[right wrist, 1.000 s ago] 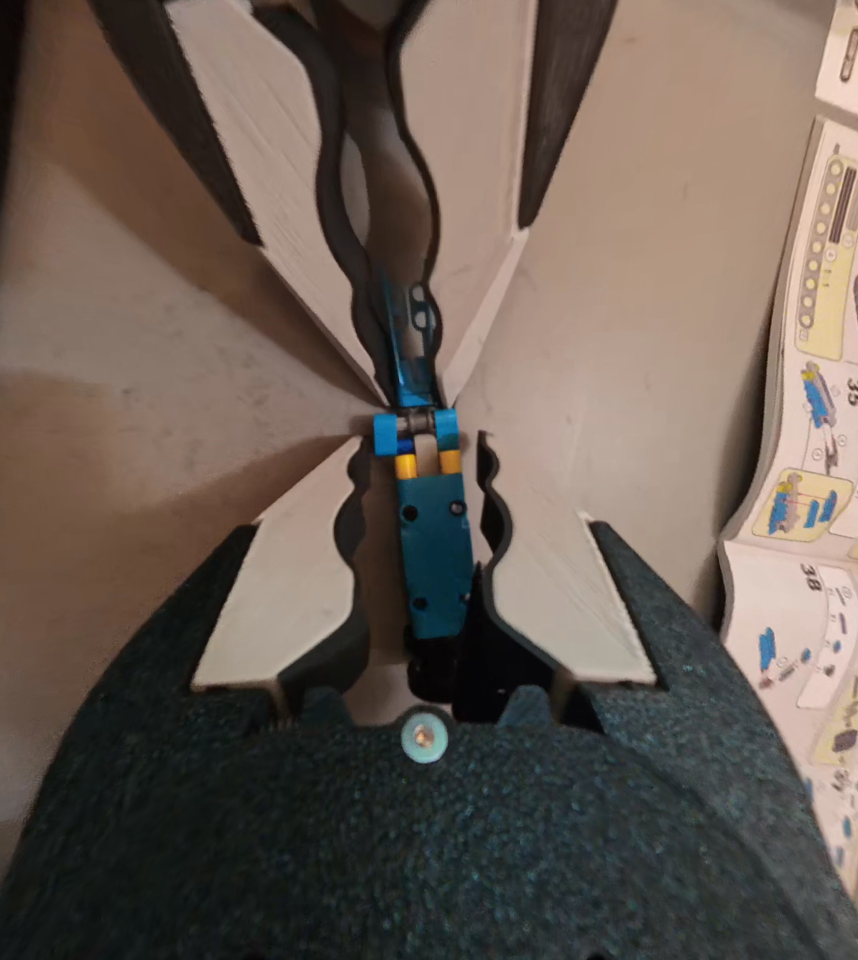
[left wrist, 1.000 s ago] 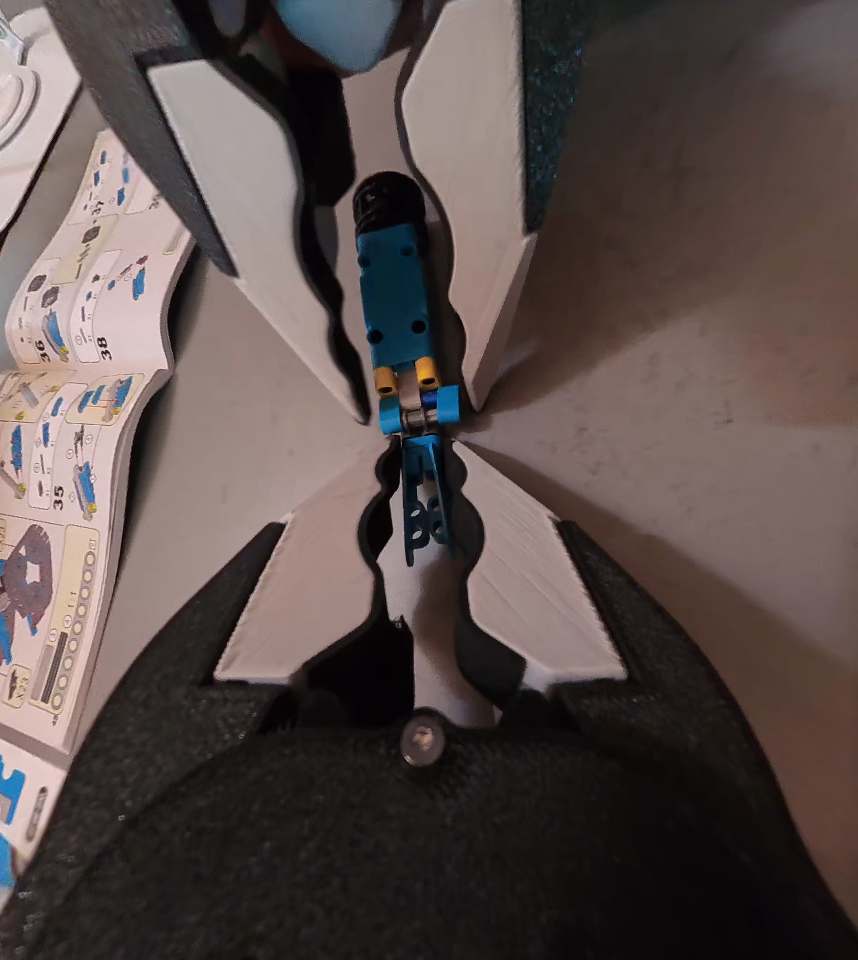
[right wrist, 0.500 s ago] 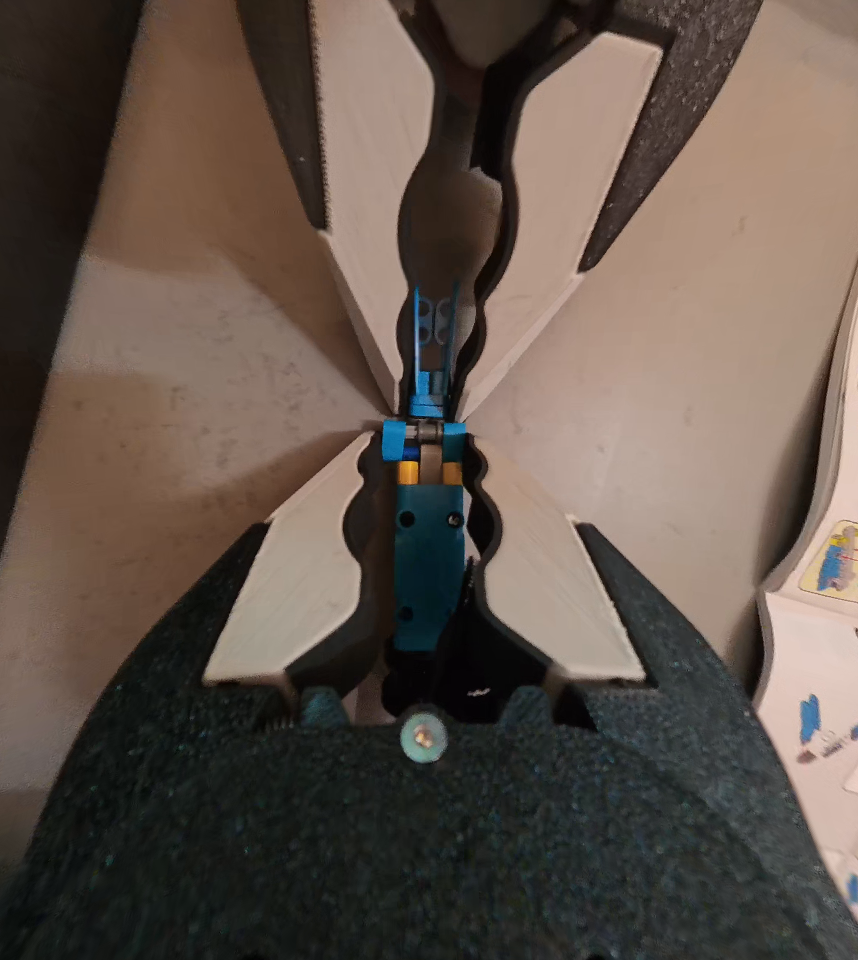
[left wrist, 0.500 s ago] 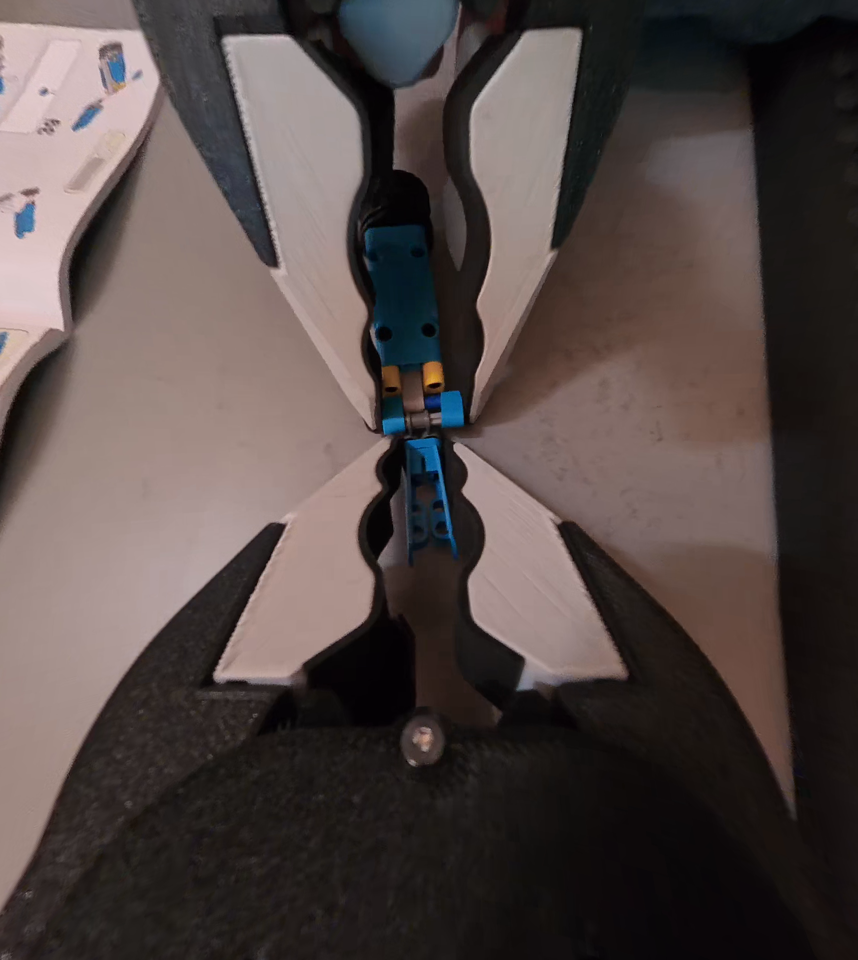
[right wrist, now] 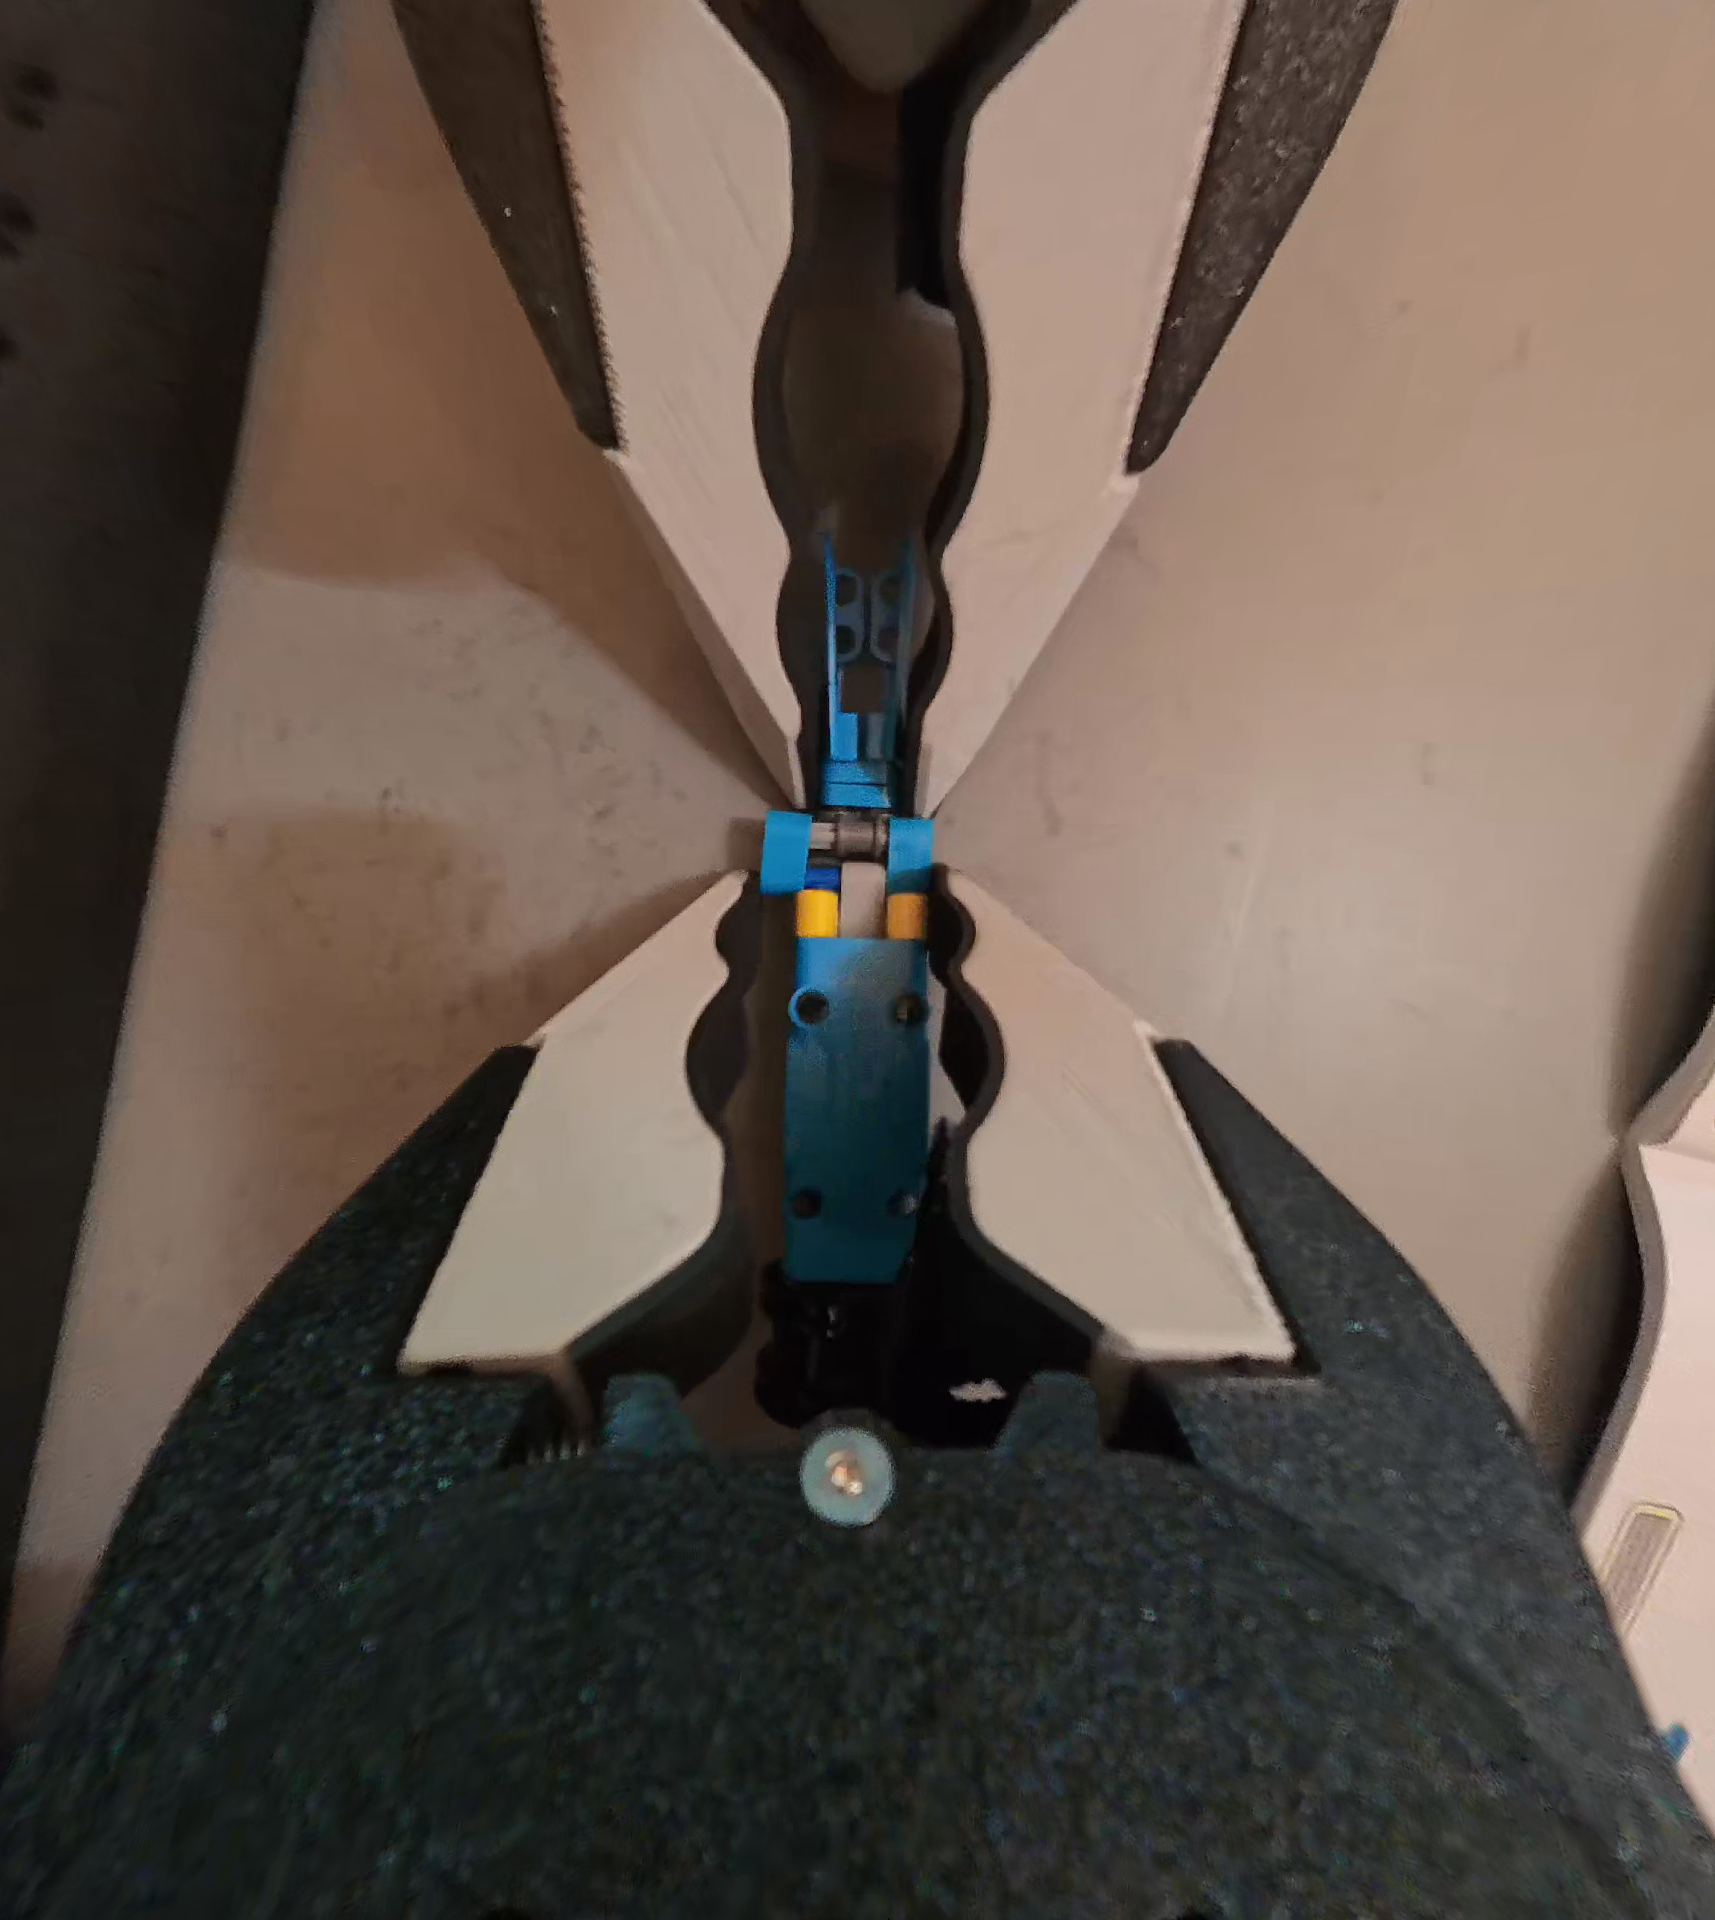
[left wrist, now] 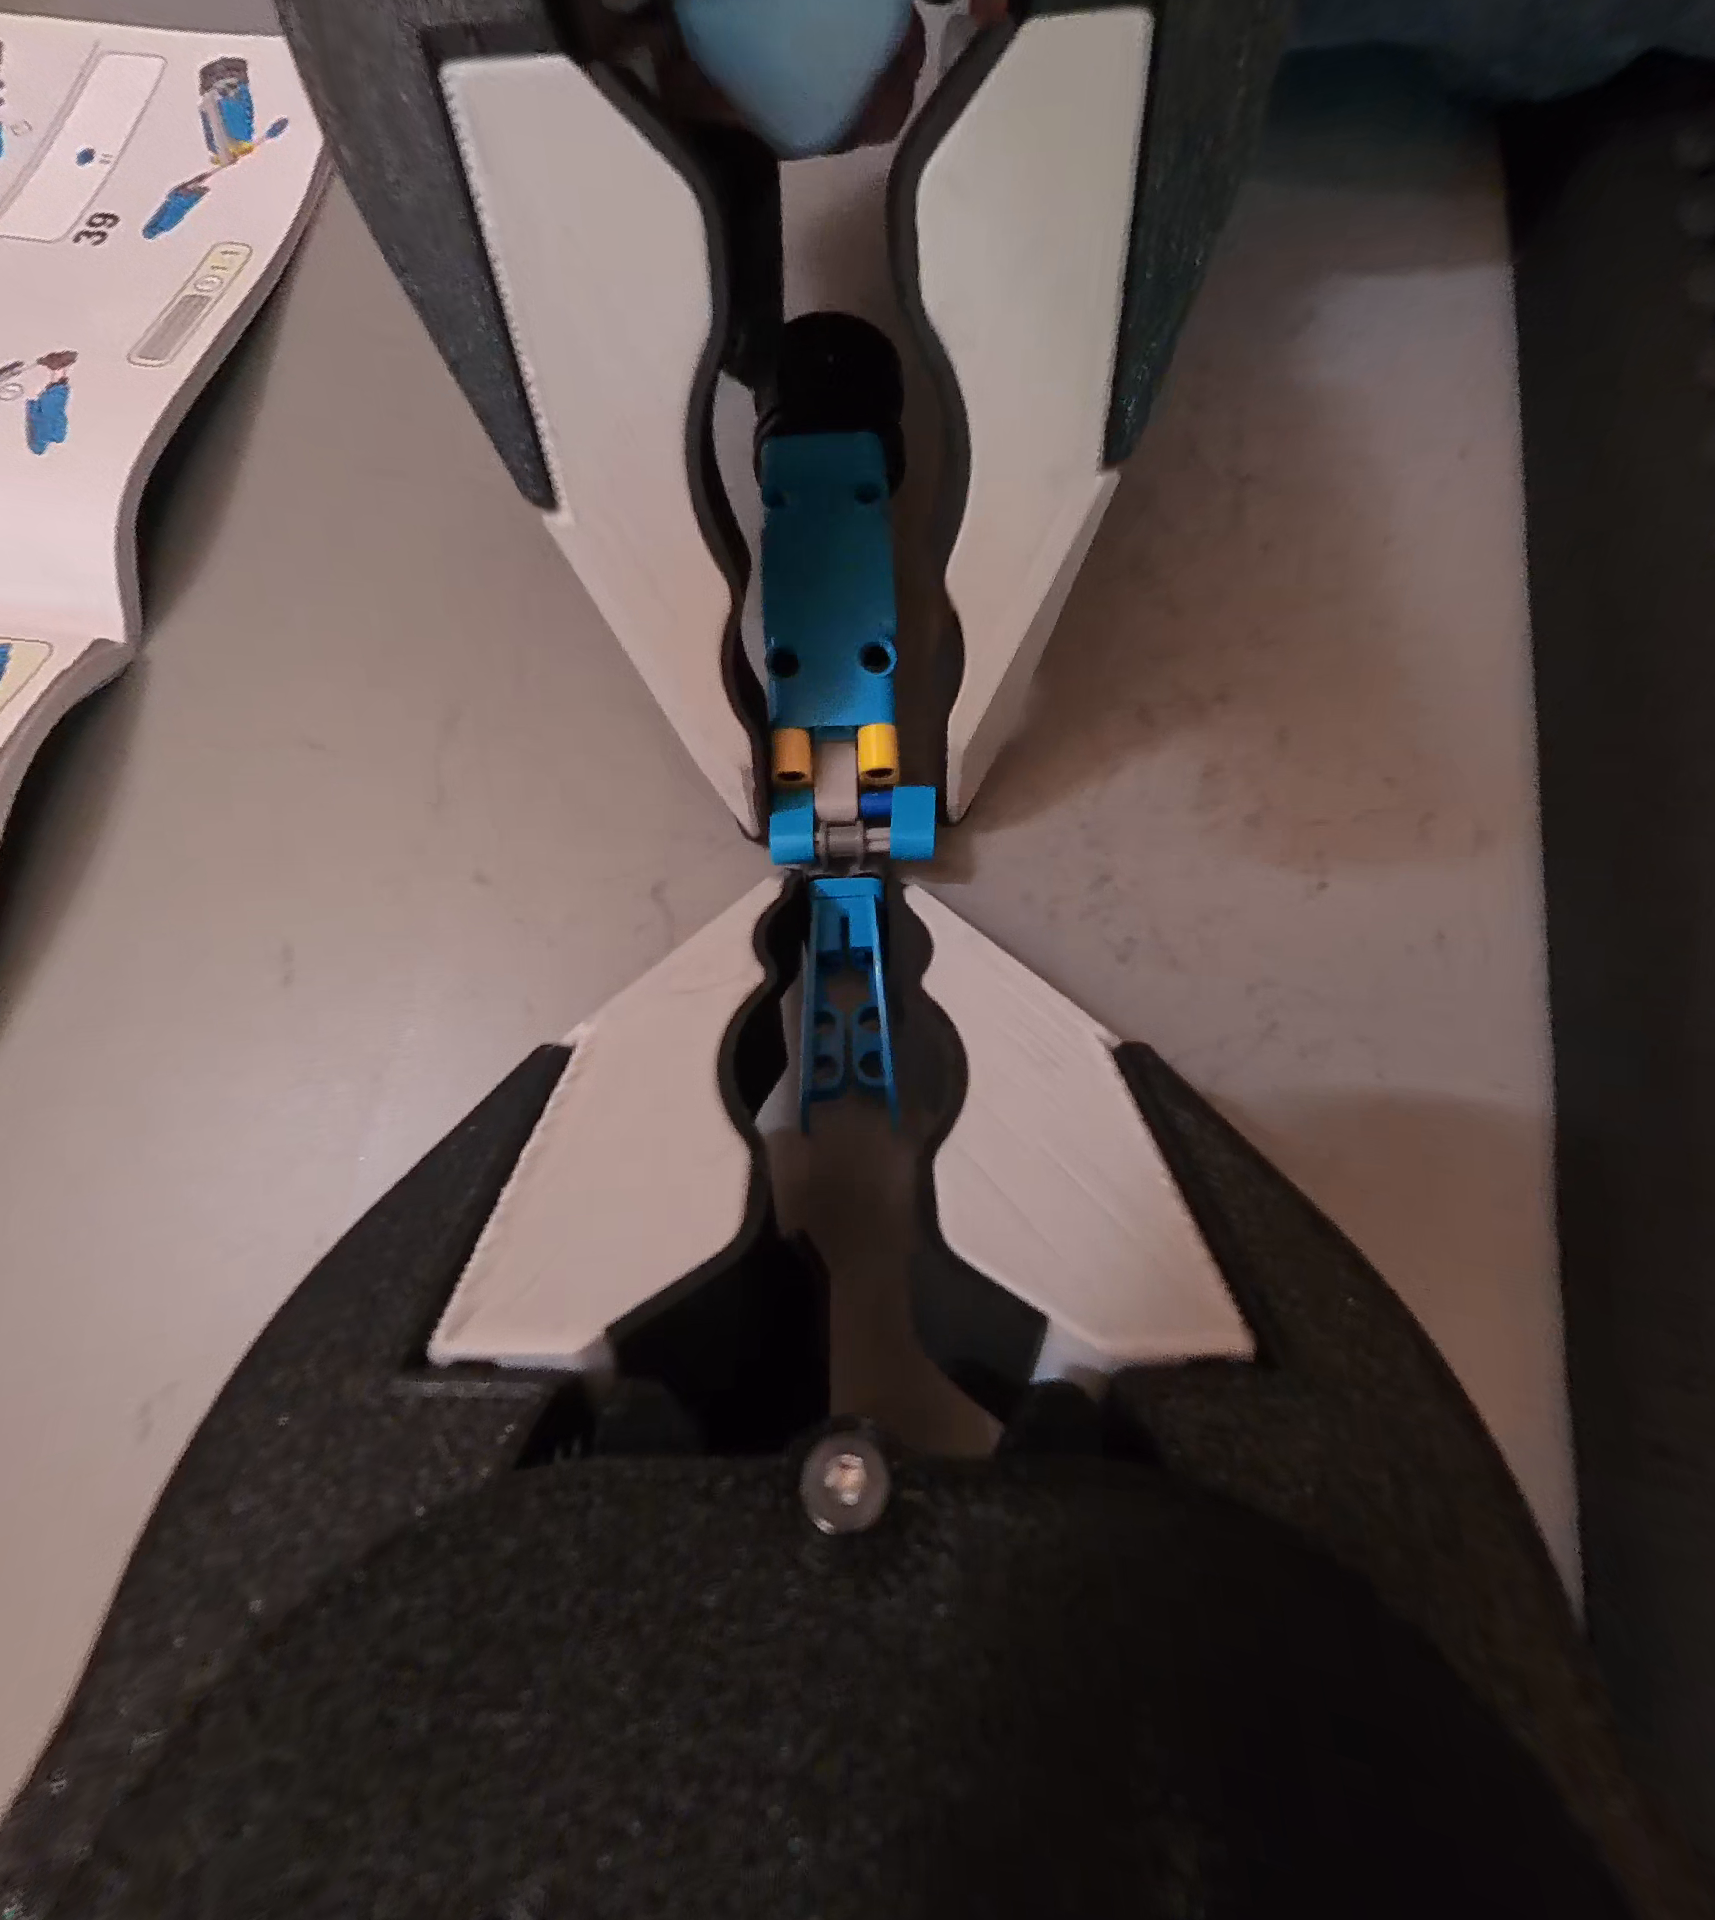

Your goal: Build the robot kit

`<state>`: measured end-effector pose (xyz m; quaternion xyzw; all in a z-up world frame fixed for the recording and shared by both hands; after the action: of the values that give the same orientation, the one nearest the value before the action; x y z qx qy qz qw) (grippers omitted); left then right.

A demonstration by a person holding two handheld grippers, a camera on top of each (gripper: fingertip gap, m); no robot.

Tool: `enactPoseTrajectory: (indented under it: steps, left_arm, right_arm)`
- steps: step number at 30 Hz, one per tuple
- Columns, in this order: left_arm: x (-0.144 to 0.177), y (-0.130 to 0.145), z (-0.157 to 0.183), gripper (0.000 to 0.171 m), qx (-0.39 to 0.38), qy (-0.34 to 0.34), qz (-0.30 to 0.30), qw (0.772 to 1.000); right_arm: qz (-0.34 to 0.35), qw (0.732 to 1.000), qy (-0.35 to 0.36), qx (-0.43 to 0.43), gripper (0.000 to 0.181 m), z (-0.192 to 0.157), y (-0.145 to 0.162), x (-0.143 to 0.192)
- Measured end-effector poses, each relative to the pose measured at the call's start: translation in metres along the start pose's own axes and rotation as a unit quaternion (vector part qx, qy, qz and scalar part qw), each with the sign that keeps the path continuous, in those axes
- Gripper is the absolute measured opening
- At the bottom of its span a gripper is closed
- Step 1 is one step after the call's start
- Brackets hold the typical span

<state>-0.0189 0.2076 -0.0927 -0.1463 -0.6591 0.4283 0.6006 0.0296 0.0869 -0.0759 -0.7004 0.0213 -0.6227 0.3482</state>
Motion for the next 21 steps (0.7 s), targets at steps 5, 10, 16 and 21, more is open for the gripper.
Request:
enactPoseTrajectory:
  steps: [5,10,16,21]
  left_arm:
    - [-0.0031,-0.0012,0.0042,0.050,0.007,0.000,-0.005,1.000]
    - [-0.0053,-0.0045,0.0007,0.042,0.034,0.023,-0.002,0.999]
    - [-0.0067,-0.0049,0.0019,0.030,0.022,-0.002,-0.004,1.000]
    - [-0.0073,-0.0054,0.0024,0.029,0.018,-0.014,-0.004,1.000]
  right_arm:
    - [0.005,1.000,0.010,0.005,0.030,0.0018,0.0029,0.0004]
    - [-0.009,0.999,0.026,0.035,0.031,-0.0038,0.0000,0.0003]
    - [0.004,0.999,0.026,0.018,0.030,-0.0030,-0.0003,-0.0008]
    - [-0.003,0.999,0.029,0.034,0.027,-0.0036,-0.0012,-0.0012]
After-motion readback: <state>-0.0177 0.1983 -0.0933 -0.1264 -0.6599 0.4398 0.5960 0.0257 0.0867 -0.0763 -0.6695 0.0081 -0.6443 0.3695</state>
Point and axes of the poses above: each gripper's, where its closed fingertips meet, x back along the fingers, y out of its underside, z = x × y across the jaws, the point moved 10 cm from there along x, back along the fingers, and after that the axes turned 6 degrees about x, right-handed, at the moved point
